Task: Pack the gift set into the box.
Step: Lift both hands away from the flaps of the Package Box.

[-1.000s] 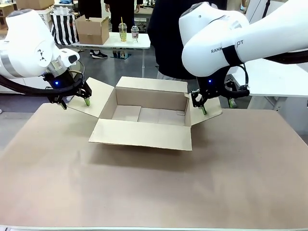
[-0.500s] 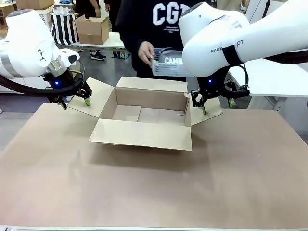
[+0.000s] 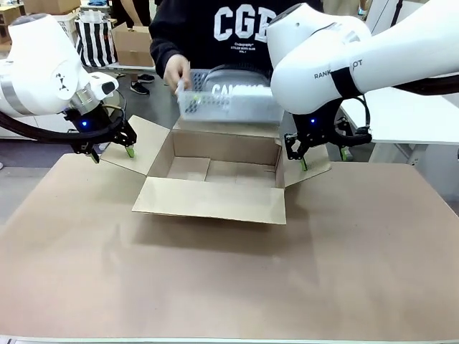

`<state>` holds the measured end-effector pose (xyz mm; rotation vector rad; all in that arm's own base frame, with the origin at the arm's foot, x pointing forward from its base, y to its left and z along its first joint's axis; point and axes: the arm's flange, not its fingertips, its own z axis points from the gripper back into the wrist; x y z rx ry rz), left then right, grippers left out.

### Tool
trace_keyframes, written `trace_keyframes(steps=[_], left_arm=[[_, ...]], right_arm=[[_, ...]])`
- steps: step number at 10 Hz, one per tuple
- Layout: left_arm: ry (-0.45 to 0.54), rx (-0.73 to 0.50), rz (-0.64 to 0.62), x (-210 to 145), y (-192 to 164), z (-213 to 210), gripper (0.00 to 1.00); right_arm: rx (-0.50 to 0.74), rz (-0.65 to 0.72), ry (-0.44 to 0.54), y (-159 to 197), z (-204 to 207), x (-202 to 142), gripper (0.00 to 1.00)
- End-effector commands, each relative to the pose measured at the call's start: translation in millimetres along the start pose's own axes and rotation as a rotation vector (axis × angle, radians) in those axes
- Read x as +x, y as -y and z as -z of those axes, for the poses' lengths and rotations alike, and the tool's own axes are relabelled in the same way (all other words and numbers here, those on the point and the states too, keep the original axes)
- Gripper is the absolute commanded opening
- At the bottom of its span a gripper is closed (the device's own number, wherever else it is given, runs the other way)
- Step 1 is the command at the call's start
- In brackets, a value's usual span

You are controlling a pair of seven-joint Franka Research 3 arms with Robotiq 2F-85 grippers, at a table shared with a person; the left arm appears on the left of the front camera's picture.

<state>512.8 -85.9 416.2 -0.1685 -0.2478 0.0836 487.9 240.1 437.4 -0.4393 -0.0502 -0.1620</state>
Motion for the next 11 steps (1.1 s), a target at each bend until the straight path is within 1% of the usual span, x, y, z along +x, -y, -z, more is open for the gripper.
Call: trace_keyframes(steps=[1, 11], left_arm=[[0.013, 0.019, -0.011, 0.0, 1.1, 0.3, 1.00], [0.013, 0.019, -0.011, 0.0, 1.1, 0.3, 1.00]], right_arm=[[-0.015, -0.003, 0.009, 1.9, -1.7, 3.4, 1.00], [-0.015, -0.003, 0.009, 1.9, -1.7, 3.4, 1.00]])
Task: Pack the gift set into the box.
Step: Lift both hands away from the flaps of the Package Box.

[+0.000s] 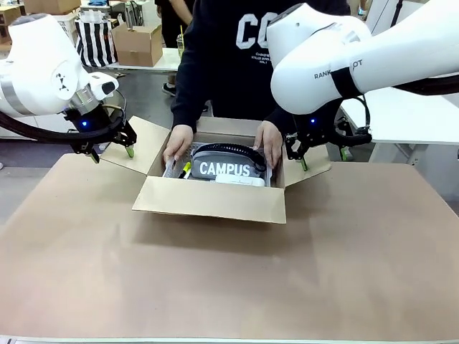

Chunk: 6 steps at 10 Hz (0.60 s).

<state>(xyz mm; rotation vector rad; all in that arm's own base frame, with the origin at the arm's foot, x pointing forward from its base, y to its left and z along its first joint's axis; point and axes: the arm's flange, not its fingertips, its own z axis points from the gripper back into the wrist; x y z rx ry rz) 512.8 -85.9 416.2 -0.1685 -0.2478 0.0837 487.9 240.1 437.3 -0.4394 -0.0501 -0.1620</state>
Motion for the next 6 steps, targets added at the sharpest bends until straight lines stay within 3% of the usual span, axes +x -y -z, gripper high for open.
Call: trace_keyframes(steps=[1, 6], left_arm=[[0.013, 0.019, -0.011, 0.0, 1.1, 0.2, 1.00], [0.013, 0.019, -0.011, 0.0, 1.1, 0.2, 1.00]], right_arm=[[-0.015, -0.003, 0.009, 1.9, -1.8, 3.4, 1.00], [-0.015, -0.003, 0.009, 1.9, -1.8, 3.4, 1.00]])
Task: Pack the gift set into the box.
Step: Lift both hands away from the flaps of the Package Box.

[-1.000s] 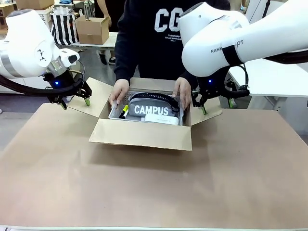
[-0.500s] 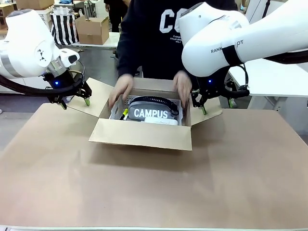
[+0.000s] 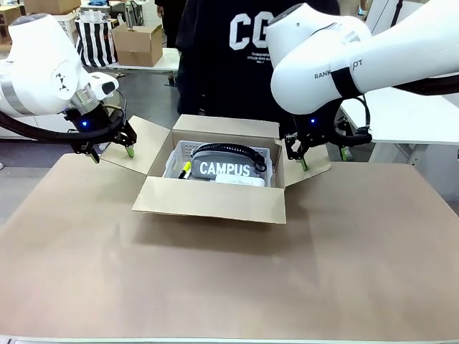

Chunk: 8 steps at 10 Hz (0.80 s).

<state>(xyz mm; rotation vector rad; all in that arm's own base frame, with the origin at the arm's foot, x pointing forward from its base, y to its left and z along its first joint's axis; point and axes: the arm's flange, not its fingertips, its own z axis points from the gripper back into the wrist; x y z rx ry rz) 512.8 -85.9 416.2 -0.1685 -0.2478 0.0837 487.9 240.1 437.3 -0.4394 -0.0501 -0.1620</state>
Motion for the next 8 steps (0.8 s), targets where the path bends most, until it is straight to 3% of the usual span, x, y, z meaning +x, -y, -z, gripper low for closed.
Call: trace_keyframes(steps=[1, 8], left_arm=[[0.013, 0.019, -0.011, 0.0, 1.1, 0.3, 1.00], [0.013, 0.019, -0.011, 0.0, 1.1, 0.3, 1.00]], right_arm=[[-0.015, -0.003, 0.009, 2.0, -1.8, 3.4, 1.00], [-0.015, -0.003, 0.009, 2.0, -1.8, 3.4, 1.00]])
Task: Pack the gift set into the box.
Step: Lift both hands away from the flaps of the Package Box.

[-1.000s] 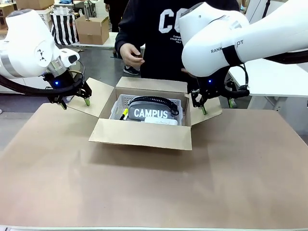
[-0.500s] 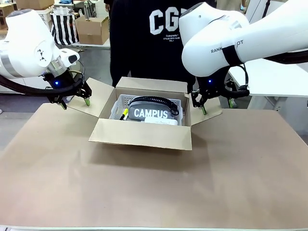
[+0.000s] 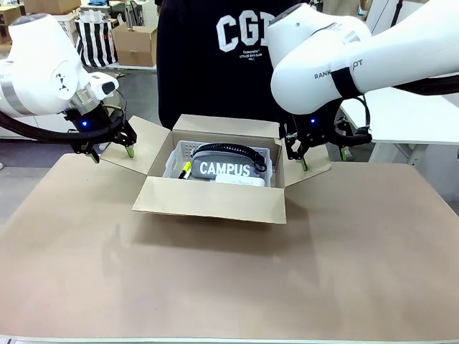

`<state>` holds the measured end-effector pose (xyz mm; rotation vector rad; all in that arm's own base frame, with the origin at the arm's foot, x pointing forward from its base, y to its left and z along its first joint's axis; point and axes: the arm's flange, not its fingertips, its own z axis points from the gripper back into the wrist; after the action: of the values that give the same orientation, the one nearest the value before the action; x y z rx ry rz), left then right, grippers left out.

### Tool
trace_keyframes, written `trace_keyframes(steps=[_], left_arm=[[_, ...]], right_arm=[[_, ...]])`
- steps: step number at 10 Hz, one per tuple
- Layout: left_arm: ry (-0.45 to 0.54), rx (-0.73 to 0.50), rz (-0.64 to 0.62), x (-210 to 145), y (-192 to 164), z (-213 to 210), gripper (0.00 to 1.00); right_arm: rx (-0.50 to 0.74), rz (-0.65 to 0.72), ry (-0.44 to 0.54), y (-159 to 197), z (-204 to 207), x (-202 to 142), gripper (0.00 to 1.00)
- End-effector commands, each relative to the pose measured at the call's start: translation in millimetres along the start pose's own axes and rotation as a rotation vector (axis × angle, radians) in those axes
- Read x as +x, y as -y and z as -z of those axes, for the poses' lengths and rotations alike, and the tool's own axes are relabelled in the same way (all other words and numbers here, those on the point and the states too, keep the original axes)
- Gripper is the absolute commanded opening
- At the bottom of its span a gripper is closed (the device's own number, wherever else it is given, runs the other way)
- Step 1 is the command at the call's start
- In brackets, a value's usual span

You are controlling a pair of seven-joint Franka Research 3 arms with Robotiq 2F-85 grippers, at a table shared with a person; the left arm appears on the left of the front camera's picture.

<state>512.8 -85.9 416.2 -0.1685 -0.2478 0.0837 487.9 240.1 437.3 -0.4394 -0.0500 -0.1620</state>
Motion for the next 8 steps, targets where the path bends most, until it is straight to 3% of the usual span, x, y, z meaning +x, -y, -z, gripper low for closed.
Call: trace_keyframes(steps=[1, 2, 3, 5, 6, 8], left_arm=[[0.013, 0.019, -0.011, 0.0, 1.1, 0.3, 1.00], [0.000, 0.000, 0.000, 0.0, 0.0, 0.0, 1.00], [-0.050, -0.156, 0.004, -3.0, -2.0, -16.6, 1.00], [-0.156, -0.461, 0.004, -11.1, -19.6, -63.2, 1.00], [-0.201, -0.614, -0.005, -17.7, -35.2, -88.3, 1.00], [-0.268, -0.993, 0.163, -45.0, -71.8, -136.6, 1.00]], right_arm=[[-0.015, -0.003, 0.009, 2.0, -1.8, 3.4, 1.00], [0.000, 0.000, 0.000, 0.0, 0.0, 0.0, 1.00], [0.145, -0.057, -0.026, 12.0, -2.5, -3.2, 1.00], [0.635, -0.103, 0.027, 65.5, -11.1, -18.9, 1.00], [0.825, -0.066, -0.022, 98.8, -12.5, -29.9, 1.00], [1.157, 0.071, -0.110, 164.3, -6.1, -63.6, 1.00]])
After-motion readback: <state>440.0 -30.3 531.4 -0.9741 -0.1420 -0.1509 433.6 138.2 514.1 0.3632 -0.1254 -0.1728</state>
